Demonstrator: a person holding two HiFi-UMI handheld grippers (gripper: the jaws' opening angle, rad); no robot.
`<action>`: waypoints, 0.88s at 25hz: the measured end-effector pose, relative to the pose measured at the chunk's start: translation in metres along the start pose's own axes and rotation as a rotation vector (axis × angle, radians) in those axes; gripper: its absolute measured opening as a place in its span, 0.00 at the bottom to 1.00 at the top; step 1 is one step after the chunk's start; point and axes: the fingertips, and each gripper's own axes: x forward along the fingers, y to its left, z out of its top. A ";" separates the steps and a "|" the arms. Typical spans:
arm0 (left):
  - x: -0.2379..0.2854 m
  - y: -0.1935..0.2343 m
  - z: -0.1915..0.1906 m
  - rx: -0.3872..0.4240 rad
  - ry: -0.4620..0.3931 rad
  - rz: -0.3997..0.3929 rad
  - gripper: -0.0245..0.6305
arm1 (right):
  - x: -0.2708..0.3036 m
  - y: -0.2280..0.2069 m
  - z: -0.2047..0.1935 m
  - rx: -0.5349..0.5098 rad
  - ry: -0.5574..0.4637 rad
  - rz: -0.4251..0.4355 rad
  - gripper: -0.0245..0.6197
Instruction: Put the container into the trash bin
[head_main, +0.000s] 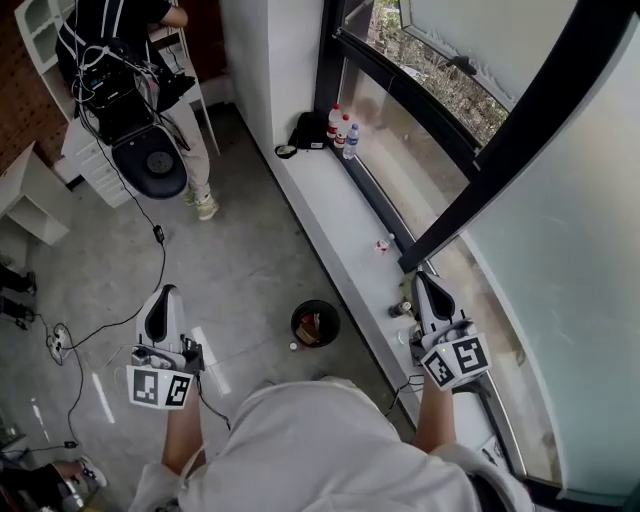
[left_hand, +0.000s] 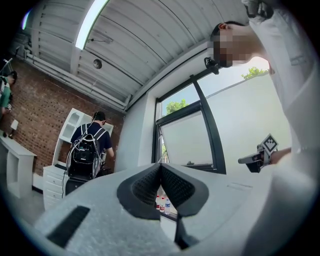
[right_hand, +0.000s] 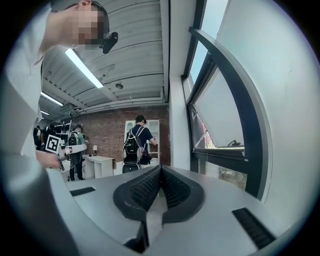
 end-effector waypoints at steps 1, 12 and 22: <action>0.000 0.000 0.001 0.002 -0.001 -0.007 0.06 | 0.000 0.003 0.000 0.001 -0.002 -0.002 0.04; -0.003 -0.003 -0.006 -0.047 0.006 -0.029 0.06 | -0.011 0.020 0.002 -0.006 0.004 -0.003 0.04; -0.024 -0.009 -0.009 -0.065 0.020 -0.044 0.06 | -0.029 0.043 0.012 -0.082 -0.039 -0.036 0.04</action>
